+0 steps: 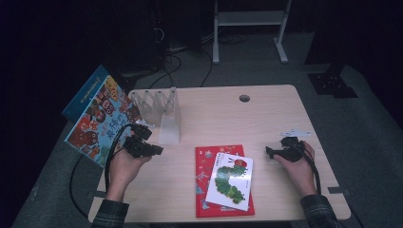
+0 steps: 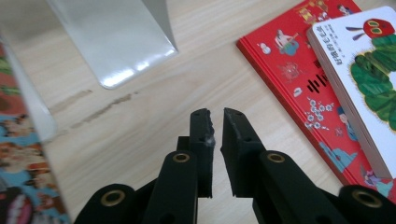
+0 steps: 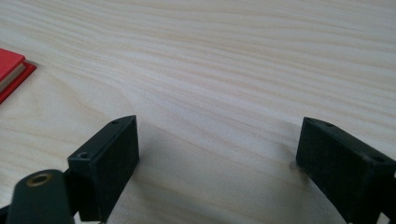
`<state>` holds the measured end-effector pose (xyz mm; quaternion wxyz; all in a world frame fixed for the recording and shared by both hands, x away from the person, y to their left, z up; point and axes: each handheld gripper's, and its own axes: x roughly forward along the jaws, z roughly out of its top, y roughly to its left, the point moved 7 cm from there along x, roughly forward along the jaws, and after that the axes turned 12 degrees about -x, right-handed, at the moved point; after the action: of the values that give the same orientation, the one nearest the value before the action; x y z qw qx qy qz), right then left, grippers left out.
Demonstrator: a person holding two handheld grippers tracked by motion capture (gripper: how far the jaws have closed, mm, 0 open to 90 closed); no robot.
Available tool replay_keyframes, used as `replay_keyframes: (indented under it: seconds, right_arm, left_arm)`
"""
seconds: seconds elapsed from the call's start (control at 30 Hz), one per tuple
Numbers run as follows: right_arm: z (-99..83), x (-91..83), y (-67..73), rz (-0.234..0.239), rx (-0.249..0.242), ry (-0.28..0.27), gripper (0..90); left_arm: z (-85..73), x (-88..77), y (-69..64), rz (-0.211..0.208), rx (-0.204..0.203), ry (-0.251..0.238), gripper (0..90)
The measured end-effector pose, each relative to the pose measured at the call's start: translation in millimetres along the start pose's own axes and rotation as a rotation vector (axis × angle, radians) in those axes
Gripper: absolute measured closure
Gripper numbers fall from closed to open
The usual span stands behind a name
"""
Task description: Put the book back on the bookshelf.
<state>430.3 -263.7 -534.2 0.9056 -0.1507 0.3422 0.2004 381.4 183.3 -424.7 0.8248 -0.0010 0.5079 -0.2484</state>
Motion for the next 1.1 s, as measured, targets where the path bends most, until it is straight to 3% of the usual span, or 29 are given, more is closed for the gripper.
replay_keyframes:
  seconds: [0.03, 0.2, 0.27, 0.37, 0.57, 0.67, 0.7, 0.87, 0.93, 1.1]
  right_arm:
    - [0.0, 0.0, 0.0, 0.0, 0.0, 0.0, 12.3]
    - [-0.3, -0.4, -0.1, 0.0, -0.002, 0.0, 13.0]
    - [-0.4, -1.6, -0.3, 0.001, -0.006, 0.003, 16.4]
    - [-0.2, -6.3, 0.2, 0.007, -0.02, 0.008, 28.6]
    - [2.7, -13.9, 5.6, 0.033, -0.037, -0.01, 33.1]
    - [5.5, -23.0, 14.3, 0.086, -0.063, -0.037, 34.1]
    - [5.5, -23.0, 14.3, 0.086, -0.063, -0.037, 34.1]
    - [2.9, -37.3, 32.0, 0.177, -0.096, -0.07, 38.6]
    - [2.7, -39.2, 34.3, 0.191, -0.101, -0.077, 39.4]
    - [-3.4, -56.5, 54.7, 0.285, -0.147, -0.107, 42.4]
  left_arm:
    - [-3.4, 4.3, -1.0, -0.017, -0.002, -0.004, 79.9]
    - [-12.0, 13.9, -1.3, -0.018, 0.01, -0.007, 72.4]
    - [-17.8, 19.0, -1.3, -0.018, 0.01, -0.012, 64.8]
    - [-28.3, 29.0, 0.2, -0.014, 0.018, -0.004, 56.6]
    - [-36.4, 38.5, 0.3, -0.02, 0.03, -0.004, 41.5]
    - [-44.0, 44.1, -0.6, -0.035, 0.053, -0.003, 33.1]
    - [-44.0, 44.1, -0.6, -0.035, 0.053, -0.003, 30.8]
    - [-52.2, 51.4, -2.0, -0.047, 0.061, 0.002, 19.5]
    - [-53.5, 53.1, -3.0, -0.052, 0.069, 0.002, 18.2]
    - [-62.1, 60.0, -6.1, -0.061, 0.079, 0.016, 16.1]
